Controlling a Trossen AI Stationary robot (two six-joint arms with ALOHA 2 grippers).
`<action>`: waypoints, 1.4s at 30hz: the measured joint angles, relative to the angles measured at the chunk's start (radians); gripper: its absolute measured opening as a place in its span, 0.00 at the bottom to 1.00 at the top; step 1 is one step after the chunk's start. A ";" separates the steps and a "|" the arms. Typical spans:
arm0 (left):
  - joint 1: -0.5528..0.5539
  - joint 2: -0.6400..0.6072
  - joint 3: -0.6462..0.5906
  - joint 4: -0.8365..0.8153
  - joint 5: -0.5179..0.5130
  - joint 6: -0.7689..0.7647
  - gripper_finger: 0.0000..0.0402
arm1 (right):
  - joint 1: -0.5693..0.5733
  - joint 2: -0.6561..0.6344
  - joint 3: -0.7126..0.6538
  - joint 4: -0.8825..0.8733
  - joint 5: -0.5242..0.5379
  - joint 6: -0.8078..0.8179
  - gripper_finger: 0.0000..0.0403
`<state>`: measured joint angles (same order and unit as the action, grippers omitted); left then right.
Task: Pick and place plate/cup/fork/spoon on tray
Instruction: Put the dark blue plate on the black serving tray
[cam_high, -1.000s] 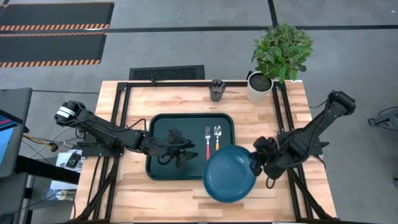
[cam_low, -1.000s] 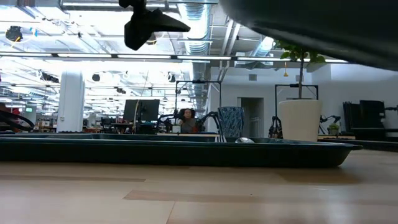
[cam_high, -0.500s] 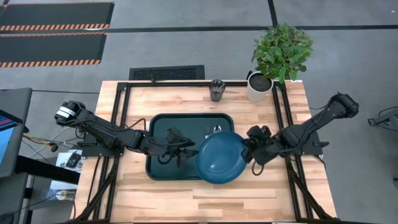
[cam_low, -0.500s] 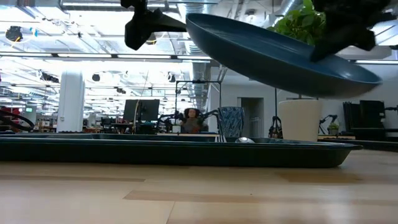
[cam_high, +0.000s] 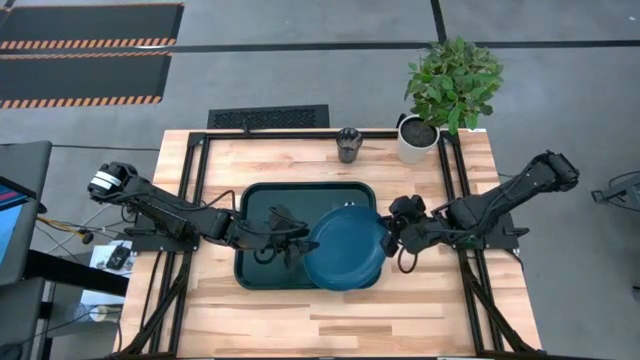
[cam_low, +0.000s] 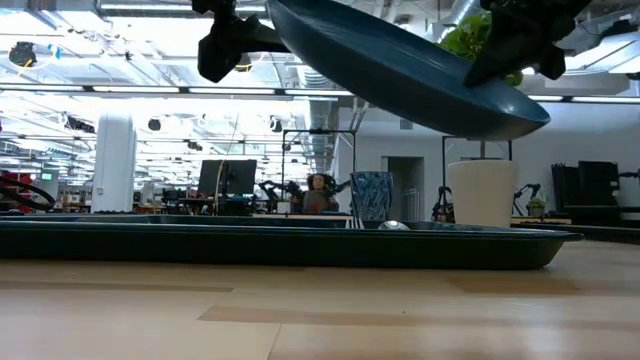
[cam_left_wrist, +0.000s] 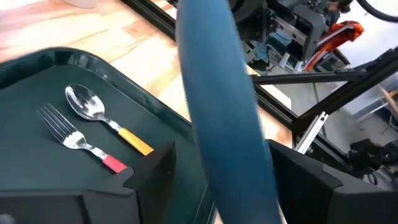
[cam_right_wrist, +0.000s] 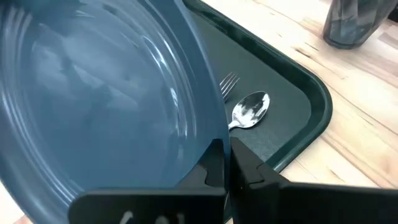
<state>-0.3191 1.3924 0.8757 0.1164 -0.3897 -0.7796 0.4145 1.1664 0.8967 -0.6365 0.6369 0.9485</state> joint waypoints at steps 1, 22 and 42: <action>0.000 0.000 0.000 -0.003 0.000 -0.015 0.55 | 0.000 0.000 0.000 0.001 0.000 0.000 0.03; 0.024 0.001 0.000 -0.287 -0.087 -0.180 0.01 | 0.016 -0.021 0.000 0.150 0.014 -0.161 0.39; 0.133 -0.139 0.000 -0.913 0.113 -0.287 0.00 | 0.029 -0.100 0.000 0.089 0.015 -0.191 0.53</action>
<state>-0.1862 1.2535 0.8758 -0.7966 -0.2771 -1.0667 0.4439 1.0661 0.8967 -0.5473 0.6523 0.7573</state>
